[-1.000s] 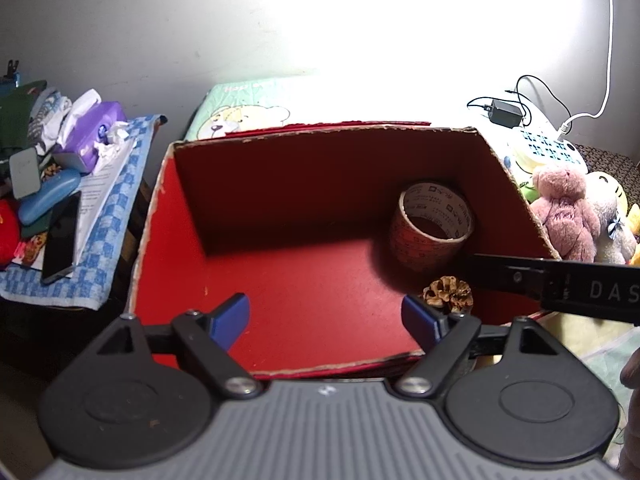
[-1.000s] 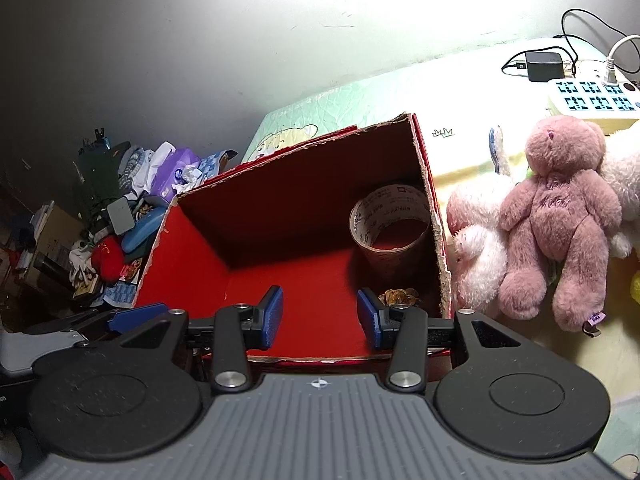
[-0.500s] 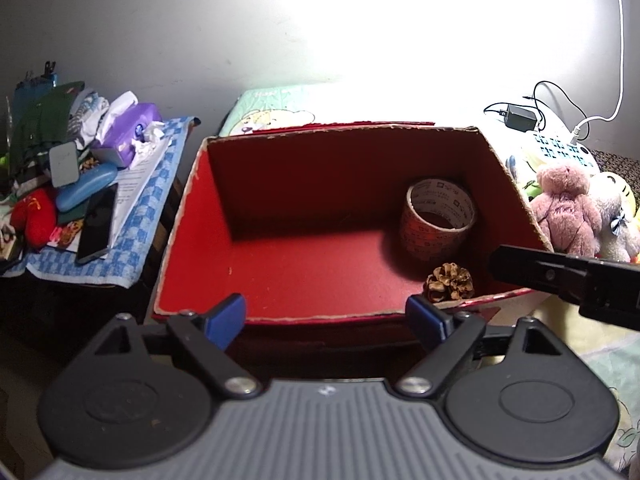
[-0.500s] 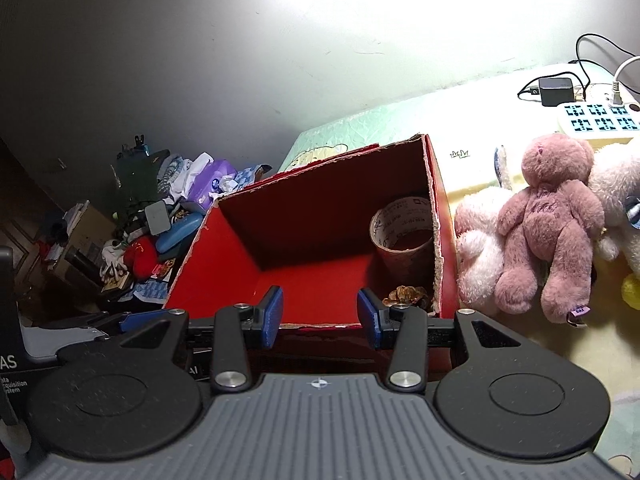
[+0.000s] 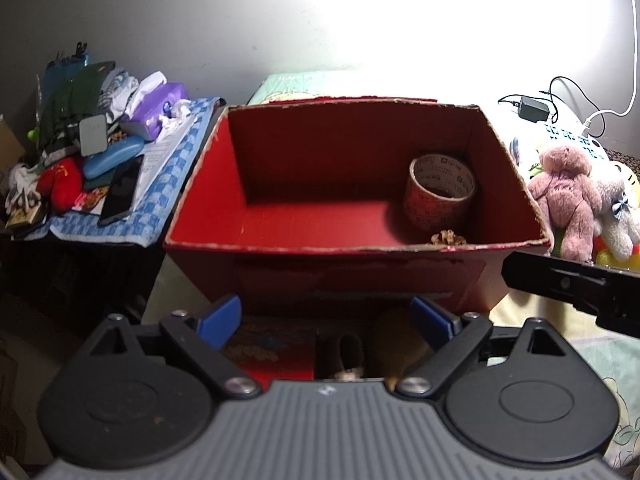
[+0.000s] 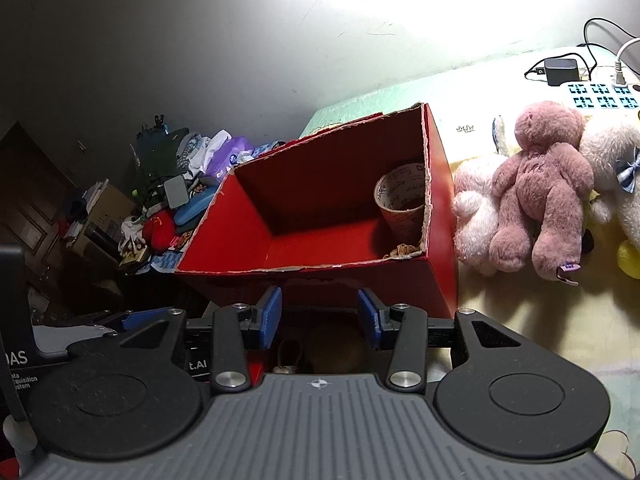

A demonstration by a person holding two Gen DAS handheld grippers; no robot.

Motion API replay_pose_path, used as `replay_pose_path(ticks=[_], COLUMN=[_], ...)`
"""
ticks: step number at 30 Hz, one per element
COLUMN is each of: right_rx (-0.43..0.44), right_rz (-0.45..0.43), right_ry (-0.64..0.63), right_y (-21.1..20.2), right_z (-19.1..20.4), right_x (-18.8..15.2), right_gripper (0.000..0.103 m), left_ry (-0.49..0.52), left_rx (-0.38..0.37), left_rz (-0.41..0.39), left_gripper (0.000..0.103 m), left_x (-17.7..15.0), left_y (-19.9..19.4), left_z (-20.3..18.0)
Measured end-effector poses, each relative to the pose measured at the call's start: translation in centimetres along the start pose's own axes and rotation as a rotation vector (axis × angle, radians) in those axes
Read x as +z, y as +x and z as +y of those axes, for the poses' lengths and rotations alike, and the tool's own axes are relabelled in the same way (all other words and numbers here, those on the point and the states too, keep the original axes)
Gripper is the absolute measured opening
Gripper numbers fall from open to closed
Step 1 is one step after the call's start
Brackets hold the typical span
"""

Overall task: Organize objects
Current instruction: 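Withdraw the right gripper and move it to the brown gourd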

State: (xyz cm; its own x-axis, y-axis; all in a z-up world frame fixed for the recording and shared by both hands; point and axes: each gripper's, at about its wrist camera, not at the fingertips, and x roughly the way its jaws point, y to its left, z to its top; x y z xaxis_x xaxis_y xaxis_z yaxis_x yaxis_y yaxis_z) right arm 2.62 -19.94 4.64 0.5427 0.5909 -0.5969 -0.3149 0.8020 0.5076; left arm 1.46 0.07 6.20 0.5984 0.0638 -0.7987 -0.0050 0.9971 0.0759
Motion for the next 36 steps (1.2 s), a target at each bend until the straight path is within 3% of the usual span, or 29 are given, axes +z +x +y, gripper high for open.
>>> replay_pose_path(ticks=[16,28,36], right_rx=[0.031,0.014,0.018], right_rz=[0.125,0.213,0.255], right_ry=[0.032,0.112,0.136], right_y=[1.2,2.7,4.1], right_z=[-0.8,-2.2,-2.4], right_x=[-3.4,-4.5,-4.4], right_gripper=[0.046,0.047,0.051], left_ry=[-0.041,0.002,0.022], left_rx=[0.042,-0.003,-0.106], left_rz=[0.08,0.132,0.129], left_gripper=[0.092,0.092,0.092], left_x=[-3.5,-5.4,-6.3], left_y=[0.5,2.0,2.0], left_z=[-0.7,-0.5,0.4])
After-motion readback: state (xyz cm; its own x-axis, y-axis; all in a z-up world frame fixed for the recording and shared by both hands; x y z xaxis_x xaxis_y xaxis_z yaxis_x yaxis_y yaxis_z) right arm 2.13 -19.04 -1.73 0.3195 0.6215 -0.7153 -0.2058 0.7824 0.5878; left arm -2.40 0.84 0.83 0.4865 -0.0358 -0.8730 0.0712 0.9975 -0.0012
